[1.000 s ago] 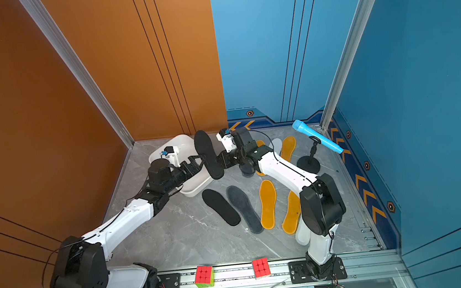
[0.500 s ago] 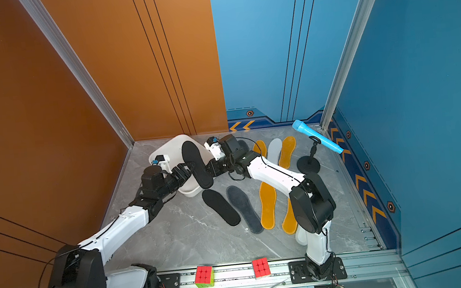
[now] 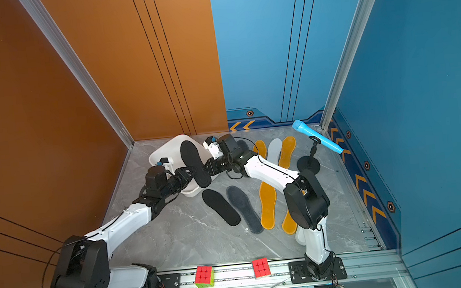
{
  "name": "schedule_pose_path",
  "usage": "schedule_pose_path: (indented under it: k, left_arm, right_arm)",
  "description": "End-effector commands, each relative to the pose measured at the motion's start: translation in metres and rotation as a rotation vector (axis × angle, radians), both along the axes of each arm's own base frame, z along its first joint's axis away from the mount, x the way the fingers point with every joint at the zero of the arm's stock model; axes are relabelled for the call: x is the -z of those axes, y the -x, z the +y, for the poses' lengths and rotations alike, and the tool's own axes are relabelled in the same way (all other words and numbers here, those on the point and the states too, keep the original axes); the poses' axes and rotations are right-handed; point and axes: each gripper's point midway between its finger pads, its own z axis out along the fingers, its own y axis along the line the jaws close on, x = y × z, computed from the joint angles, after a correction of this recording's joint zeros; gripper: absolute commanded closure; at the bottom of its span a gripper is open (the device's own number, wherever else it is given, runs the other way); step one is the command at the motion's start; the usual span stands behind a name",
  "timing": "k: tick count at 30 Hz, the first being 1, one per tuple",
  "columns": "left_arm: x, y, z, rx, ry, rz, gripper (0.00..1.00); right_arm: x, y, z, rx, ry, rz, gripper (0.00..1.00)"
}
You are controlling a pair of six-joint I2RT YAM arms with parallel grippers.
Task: Put the insoles into the storage box
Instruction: Pick up the insole from the center of the board.
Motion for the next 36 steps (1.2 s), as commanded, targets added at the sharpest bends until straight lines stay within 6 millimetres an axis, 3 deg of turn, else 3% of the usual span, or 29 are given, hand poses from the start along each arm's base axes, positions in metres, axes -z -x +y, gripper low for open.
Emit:
schedule_pose_path:
  k: [1,6,7,13,14,15,19,24,27,32,36]
  left_arm:
    - [-0.008,-0.001,-0.004,0.026,0.014,-0.010,0.71]
    - [-0.009,-0.002,-0.005,0.030,0.025,-0.011,0.98]
    - [-0.009,-0.002,-0.005,0.028,0.029,-0.009,1.00]
    - [-0.007,-0.007,0.000,-0.002,0.047,0.005,1.00]
    - [-0.009,-0.008,0.001,-0.006,0.051,0.003,1.00]
    - [-0.012,-0.009,0.001,-0.009,0.057,-0.001,1.00]
    - [-0.019,-0.013,0.010,-0.054,0.064,-0.021,1.00]
    - [-0.033,-0.025,0.037,-0.129,0.079,-0.037,1.00]
    - [-0.030,-0.039,0.056,-0.170,0.043,0.030,1.00]
    - [-0.016,-0.062,0.072,-0.223,-0.011,0.177,1.00]
    - [0.001,-0.078,0.080,-0.270,-0.061,0.258,1.00]
  right_arm:
    - [-0.011,-0.008,0.005,0.003,-0.036,-0.015,1.00]
    - [-0.007,-0.009,0.004,0.007,-0.033,-0.009,1.00]
    - [-0.008,-0.011,0.004,0.009,-0.036,-0.010,1.00]
    - [-0.025,-0.021,0.008,0.025,-0.051,-0.019,1.00]
    - [-0.027,-0.024,0.009,0.027,-0.051,-0.017,0.96]
    - [-0.026,-0.027,0.008,0.037,-0.044,-0.012,0.86]
    - [-0.031,-0.038,0.002,0.070,-0.054,-0.007,0.68]
    - [-0.057,-0.046,-0.024,0.120,-0.113,-0.019,0.60]
    - [-0.073,-0.042,-0.044,0.143,-0.126,-0.032,0.59]
    - [-0.088,-0.025,-0.072,0.169,-0.095,-0.074,0.57]
    - [-0.094,-0.016,-0.083,0.178,-0.088,-0.079,0.57]
